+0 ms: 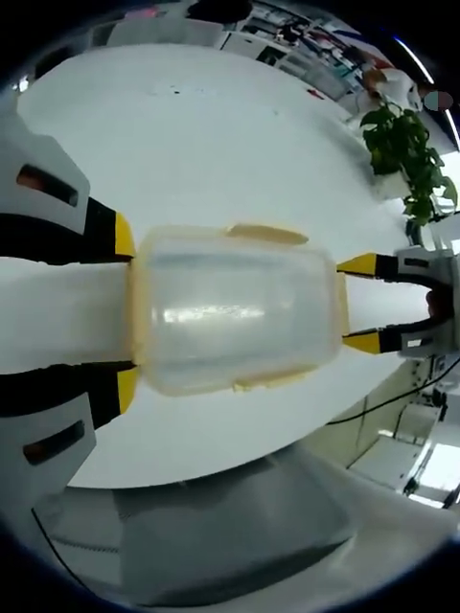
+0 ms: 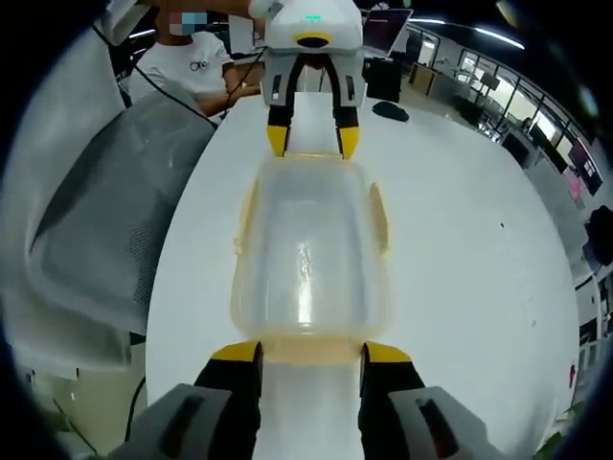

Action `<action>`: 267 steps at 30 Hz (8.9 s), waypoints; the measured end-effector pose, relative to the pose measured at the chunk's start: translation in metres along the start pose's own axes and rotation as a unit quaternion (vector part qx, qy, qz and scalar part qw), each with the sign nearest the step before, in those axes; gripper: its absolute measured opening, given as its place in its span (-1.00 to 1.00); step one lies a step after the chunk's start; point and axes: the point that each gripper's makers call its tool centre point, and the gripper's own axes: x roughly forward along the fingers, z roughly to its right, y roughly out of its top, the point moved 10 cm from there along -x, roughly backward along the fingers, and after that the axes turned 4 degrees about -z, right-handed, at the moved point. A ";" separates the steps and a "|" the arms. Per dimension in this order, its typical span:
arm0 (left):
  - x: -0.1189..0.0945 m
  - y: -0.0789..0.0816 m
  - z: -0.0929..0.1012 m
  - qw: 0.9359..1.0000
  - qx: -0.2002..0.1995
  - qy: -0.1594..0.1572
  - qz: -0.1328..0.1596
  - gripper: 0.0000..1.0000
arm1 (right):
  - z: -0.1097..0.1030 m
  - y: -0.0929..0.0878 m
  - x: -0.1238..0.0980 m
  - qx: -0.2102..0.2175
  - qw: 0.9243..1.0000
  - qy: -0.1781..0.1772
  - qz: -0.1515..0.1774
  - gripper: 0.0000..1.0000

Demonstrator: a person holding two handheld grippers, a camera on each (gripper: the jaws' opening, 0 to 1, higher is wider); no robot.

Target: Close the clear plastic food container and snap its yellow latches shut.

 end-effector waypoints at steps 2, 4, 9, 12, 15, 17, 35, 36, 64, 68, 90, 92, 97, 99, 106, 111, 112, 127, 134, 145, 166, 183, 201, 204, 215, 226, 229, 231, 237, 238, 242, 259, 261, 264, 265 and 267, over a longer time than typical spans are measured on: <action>0.000 -0.001 0.001 1.000 0.005 0.001 -0.002 -0.24 | -0.002 0.000 0.001 0.007 1.000 0.005 0.000 -0.06; 0.001 -0.006 0.002 0.999 0.025 0.003 -0.028 -0.22 | -0.004 0.002 0.000 0.013 1.000 0.004 0.006 0.04; -0.002 -0.011 0.007 1.000 -0.017 -0.005 0.002 -0.13 | -0.004 0.001 -0.005 0.033 0.999 0.007 0.019 -0.02; -0.006 -0.012 0.007 0.998 -0.058 -0.012 0.027 -0.10 | -0.004 -0.001 -0.009 0.048 0.998 0.007 0.027 -0.03; -0.010 -0.018 0.004 0.996 -0.087 -0.006 0.028 -0.08 | -0.006 -0.002 -0.014 0.092 0.995 0.002 0.042 -0.01; -0.012 -0.019 0.003 0.993 -0.112 -0.006 0.039 -0.09 | -0.002 -0.004 -0.016 0.112 0.993 -0.011 0.043 -0.03; -0.016 -0.017 0.005 0.923 -0.363 0.006 0.127 -0.18 | 0.000 0.011 -0.027 0.364 0.923 -0.061 0.110 -0.21; -0.016 -0.017 0.007 0.910 -0.392 0.000 0.132 -0.19 | -0.002 0.012 -0.026 0.384 0.915 -0.059 0.112 -0.21; 0.000 0.003 0.024 0.850 -0.513 0.011 0.122 -0.19 | -0.015 0.019 -0.003 0.484 0.871 -0.069 0.055 -0.44; 0.001 0.002 0.021 0.834 -0.537 0.015 0.128 -0.31 | -0.015 0.018 -0.003 0.482 0.872 -0.072 0.052 -0.45; 0.013 0.007 0.020 0.824 -0.546 0.031 0.149 -0.34 | -0.014 0.019 0.004 0.494 0.867 -0.052 0.037 -0.50; 0.013 0.008 0.019 0.825 -0.545 0.029 0.147 -0.33 | -0.013 0.018 0.003 0.498 0.865 -0.051 0.040 -0.49; 0.011 0.006 0.021 0.824 -0.546 0.024 0.151 -0.31 | -0.014 0.016 0.003 0.492 0.867 -0.059 0.054 -0.48; 0.011 0.006 0.022 0.823 -0.546 0.024 0.152 -0.30 | -0.013 0.016 0.003 0.493 0.866 -0.058 0.058 -0.48; 0.009 0.006 0.025 0.825 -0.543 0.027 0.157 -0.27 | -0.013 0.016 0.001 0.496 0.864 -0.060 0.065 -0.46; 0.009 0.003 0.025 0.820 -0.547 0.026 0.165 -0.26 | -0.015 0.014 0.001 0.501 0.859 -0.064 0.083 -0.45; 0.009 0.003 0.025 0.820 -0.547 0.025 0.167 -0.25 | -0.015 0.014 0.001 0.502 0.858 -0.065 0.083 -0.45; 0.000 -0.002 0.027 0.863 -0.476 0.055 0.159 -0.14 | -0.019 0.016 -0.007 0.422 0.901 -0.075 0.069 -0.39; -0.006 -0.001 0.025 0.887 -0.427 0.069 0.161 -0.06 | -0.017 0.016 -0.013 0.391 0.914 -0.090 0.057 -0.37; -0.020 0.003 0.025 0.946 -0.268 0.082 0.163 0.07 | -0.016 0.017 -0.023 0.314 0.943 -0.096 0.058 -0.36; -0.031 0.023 0.011 0.966 -0.144 0.061 0.204 -0.25 | -0.018 0.046 -0.032 0.115 0.986 -0.029 0.119 -0.68; -0.010 0.053 0.015 0.972 -0.100 0.044 0.206 -0.57 | -0.005 0.068 -0.010 0.045 0.994 -0.041 0.092 -0.48; 0.008 0.060 0.034 0.984 -0.053 0.028 0.168 -0.24 | 0.018 0.067 0.006 0.045 0.995 -0.072 0.061 0.02; 0.011 0.061 0.036 0.986 -0.043 0.038 0.160 -0.17 | 0.020 0.065 0.009 0.039 0.996 -0.056 0.055 -0.05; 0.019 0.061 0.039 0.990 0.032 0.098 0.096 0.06 | 0.022 0.067 0.013 0.053 0.997 -0.019 0.043 -0.11; 0.019 0.062 0.039 0.989 0.022 0.086 0.117 -0.08 | 0.030 0.068 0.015 0.042 0.999 0.004 0.033 0.00; 0.020 0.062 0.041 0.989 0.037 0.089 0.110 -0.07 | 0.033 0.068 0.017 0.036 0.999 0.019 0.032 0.00; 0.021 0.063 0.041 0.989 0.039 0.091 0.107 -0.07 | 0.033 0.071 0.017 0.027 0.999 0.034 0.027 -0.04; 0.022 0.062 0.041 0.989 0.048 0.095 0.105 -0.07 | 0.040 0.073 0.021 0.032 0.997 0.066 0.006 -0.04; 0.022 0.063 0.042 0.988 0.060 0.099 0.098 -0.07 | 0.041 0.074 0.021 0.031 0.997 0.068 0.005 -0.03; 0.023 0.064 0.042 0.988 0.068 0.104 0.090 -0.06 | 0.045 0.077 0.024 0.026 0.996 0.089 -0.012 -0.02; 0.026 0.065 0.043 0.986 0.090 0.119 0.074 -0.11 | 0.061 0.077 0.042 0.051 0.978 0.189 -0.068 -0.10; 0.026 0.065 0.044 0.986 0.087 0.121 0.072 -0.11 | 0.059 0.080 0.042 0.050 0.978 0.187 -0.075 -0.10; 0.027 0.066 0.043 0.986 0.081 0.125 0.069 -0.13 | 0.057 0.080 0.039 0.052 0.979 0.182 -0.073 -0.10; 0.029 0.066 0.044 0.986 0.079 0.131 0.068 -0.15 | 0.056 0.080 0.040 0.053 0.980 0.179 -0.073 -0.09; 0.034 0.065 0.048 0.983 0.080 0.148 0.076 -0.18 | 0.055 0.078 0.040 0.061 0.980 0.173 -0.073 -0.08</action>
